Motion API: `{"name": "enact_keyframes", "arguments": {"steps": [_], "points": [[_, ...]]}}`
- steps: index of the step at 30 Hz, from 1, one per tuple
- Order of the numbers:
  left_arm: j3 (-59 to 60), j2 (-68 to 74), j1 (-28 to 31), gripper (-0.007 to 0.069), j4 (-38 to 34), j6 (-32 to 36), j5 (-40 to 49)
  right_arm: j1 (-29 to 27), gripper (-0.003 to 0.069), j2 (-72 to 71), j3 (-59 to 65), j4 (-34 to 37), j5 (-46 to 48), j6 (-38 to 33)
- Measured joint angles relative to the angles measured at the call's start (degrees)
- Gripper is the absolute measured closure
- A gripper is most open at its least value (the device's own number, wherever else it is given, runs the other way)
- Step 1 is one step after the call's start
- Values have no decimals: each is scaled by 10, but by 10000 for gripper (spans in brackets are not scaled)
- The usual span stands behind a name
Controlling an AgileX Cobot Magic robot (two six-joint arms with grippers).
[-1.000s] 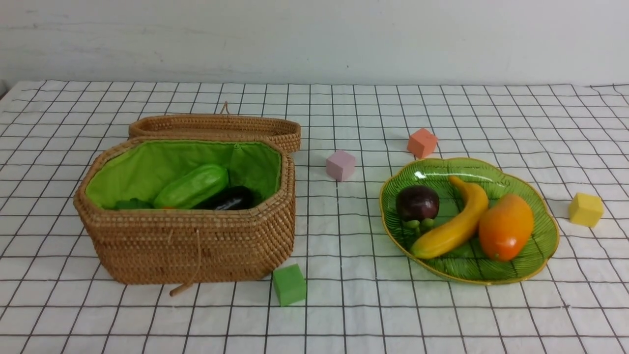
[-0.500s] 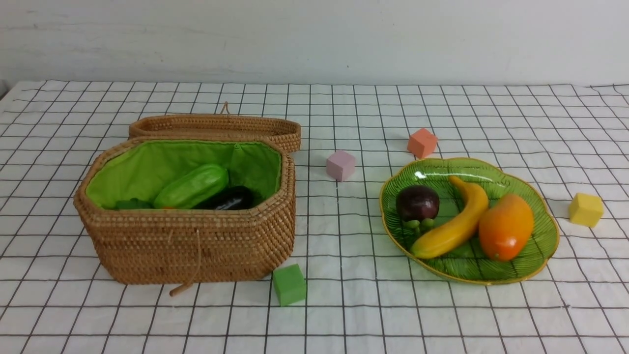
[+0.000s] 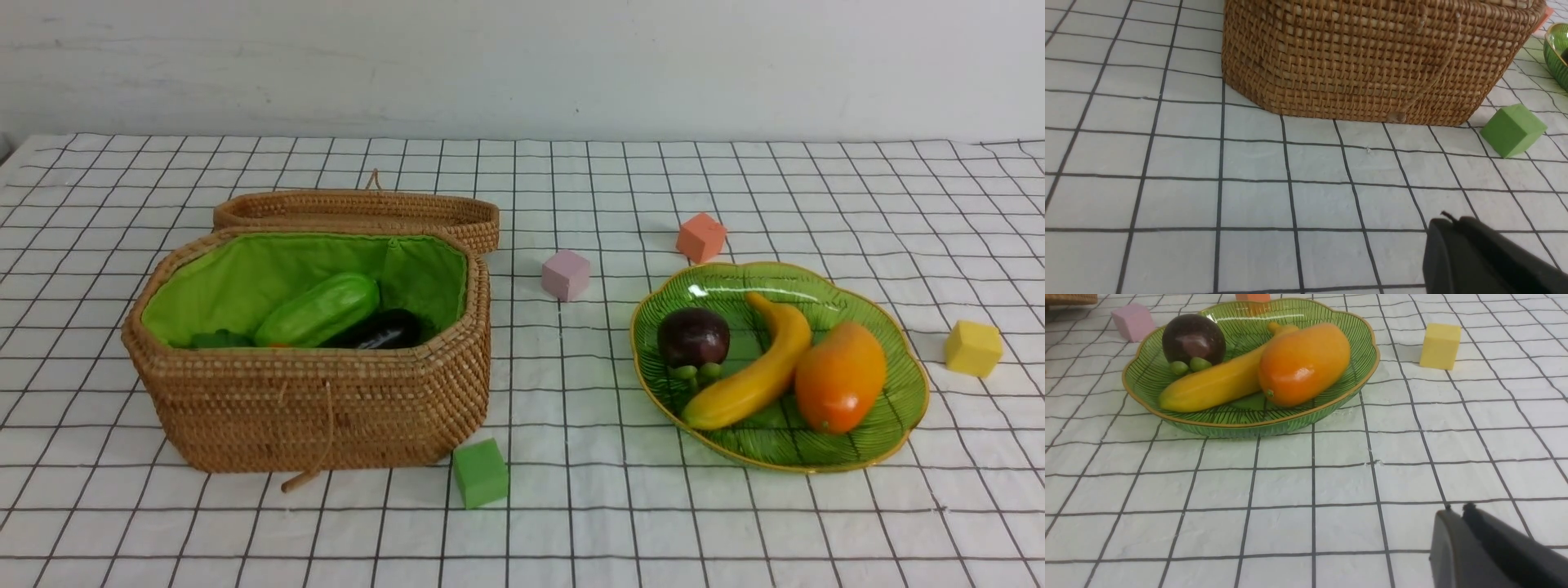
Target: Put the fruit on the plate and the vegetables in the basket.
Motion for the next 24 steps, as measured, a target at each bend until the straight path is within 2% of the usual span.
{"name": "enact_keyframes", "arguments": {"steps": [24], "points": [[0, 0, 0, 637, -1, 0, 0, 0, 583, 0, 0, 0, 0, 0]]}}
